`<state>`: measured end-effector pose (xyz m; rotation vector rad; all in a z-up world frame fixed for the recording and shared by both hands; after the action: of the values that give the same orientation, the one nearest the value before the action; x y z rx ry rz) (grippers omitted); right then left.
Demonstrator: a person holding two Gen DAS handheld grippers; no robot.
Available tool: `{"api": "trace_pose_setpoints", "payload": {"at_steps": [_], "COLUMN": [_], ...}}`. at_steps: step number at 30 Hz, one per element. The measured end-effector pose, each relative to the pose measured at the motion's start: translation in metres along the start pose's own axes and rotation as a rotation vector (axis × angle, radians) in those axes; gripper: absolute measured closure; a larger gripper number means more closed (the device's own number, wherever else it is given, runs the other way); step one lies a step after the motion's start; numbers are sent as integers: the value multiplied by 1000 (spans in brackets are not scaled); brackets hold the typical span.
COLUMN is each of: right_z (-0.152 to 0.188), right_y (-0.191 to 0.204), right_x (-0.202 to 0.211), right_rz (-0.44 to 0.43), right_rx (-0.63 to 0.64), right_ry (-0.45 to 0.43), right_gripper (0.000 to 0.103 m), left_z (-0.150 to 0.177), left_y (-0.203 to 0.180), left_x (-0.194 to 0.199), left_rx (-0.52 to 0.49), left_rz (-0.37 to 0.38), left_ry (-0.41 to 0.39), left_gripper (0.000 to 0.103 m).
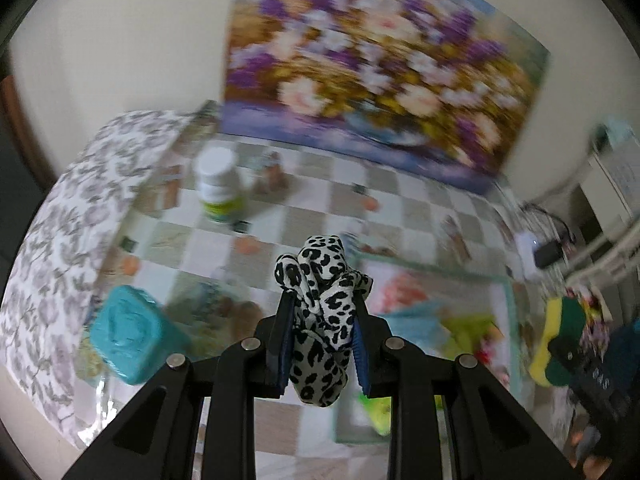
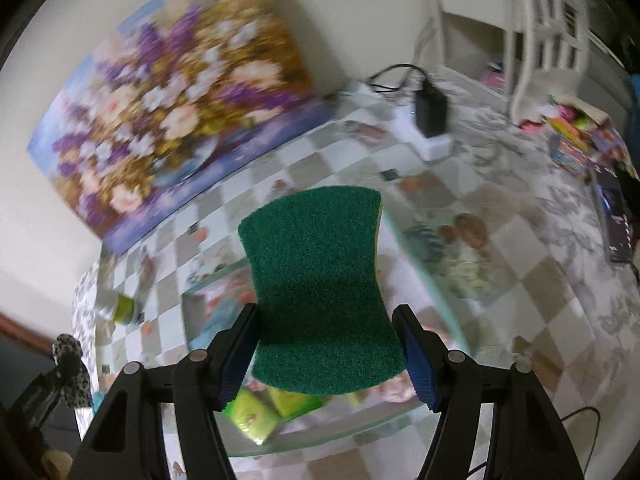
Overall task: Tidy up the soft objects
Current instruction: 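Lift the sponge with the right gripper while the left carries the scrunchie over the tray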
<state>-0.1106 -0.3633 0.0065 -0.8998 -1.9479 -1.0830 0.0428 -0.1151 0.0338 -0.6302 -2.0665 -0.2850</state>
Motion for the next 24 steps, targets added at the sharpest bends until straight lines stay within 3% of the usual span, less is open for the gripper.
{"api": "trace_pose_setpoints", "payload": {"at_steps": [7, 15, 24], "right_z": [-23, -28, -19], "right_y": [-36, -47, -37], "right_x": [6, 2, -12], "right_rz": [25, 35, 47], "right_rx": [-65, -67, -10], "right_ry": [-25, -12, 30], "right_gripper": [33, 33, 32], "left_z": [5, 24, 44], "left_y": [-59, -114, -134], "left_x": [-9, -27, -55], "left_rx": [-128, -251, -288], "left_rz": [27, 49, 62], "left_ry": [37, 101, 201], "left_gripper": [76, 75, 73]}}
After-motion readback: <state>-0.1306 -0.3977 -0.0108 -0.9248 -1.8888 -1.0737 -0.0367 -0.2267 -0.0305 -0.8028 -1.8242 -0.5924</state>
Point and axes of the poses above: each gripper's, at about its wrist camera, not at the fingertips, and x roughly against the way its jaws point, y to its left, z to its underside, the point moved 5 cm from there along -x, roughly the way its jaws point, and after that the axes turned 15 degrees about -x, right-handed, at the moved point
